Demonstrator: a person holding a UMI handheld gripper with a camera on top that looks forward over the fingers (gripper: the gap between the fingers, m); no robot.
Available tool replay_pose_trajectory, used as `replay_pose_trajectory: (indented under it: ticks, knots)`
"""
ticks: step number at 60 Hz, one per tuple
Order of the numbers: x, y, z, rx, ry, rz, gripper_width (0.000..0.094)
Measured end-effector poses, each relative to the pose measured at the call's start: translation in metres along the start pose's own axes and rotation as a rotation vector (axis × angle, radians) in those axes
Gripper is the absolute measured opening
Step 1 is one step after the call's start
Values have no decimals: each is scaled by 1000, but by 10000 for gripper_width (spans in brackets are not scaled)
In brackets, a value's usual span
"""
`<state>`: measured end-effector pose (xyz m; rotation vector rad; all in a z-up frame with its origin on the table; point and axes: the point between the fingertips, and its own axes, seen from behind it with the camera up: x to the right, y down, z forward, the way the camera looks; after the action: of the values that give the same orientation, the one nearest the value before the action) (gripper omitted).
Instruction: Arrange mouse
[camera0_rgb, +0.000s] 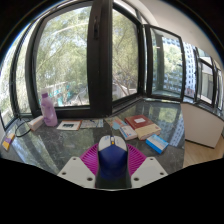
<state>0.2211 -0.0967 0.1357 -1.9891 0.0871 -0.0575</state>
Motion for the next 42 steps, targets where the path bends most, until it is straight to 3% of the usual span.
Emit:
replay_pose_trajectory:
  ticks: [7,23,27,32,42]
  knots:
    - [33,81,27,-148,19,-8,351]
    - [56,143,39,-268,14,14,518]
    - [56,144,35,-277,9,0,612]
    - [59,136,25,-262,12,-16,861]
    - [63,100,-23,-202,41,-47,855]
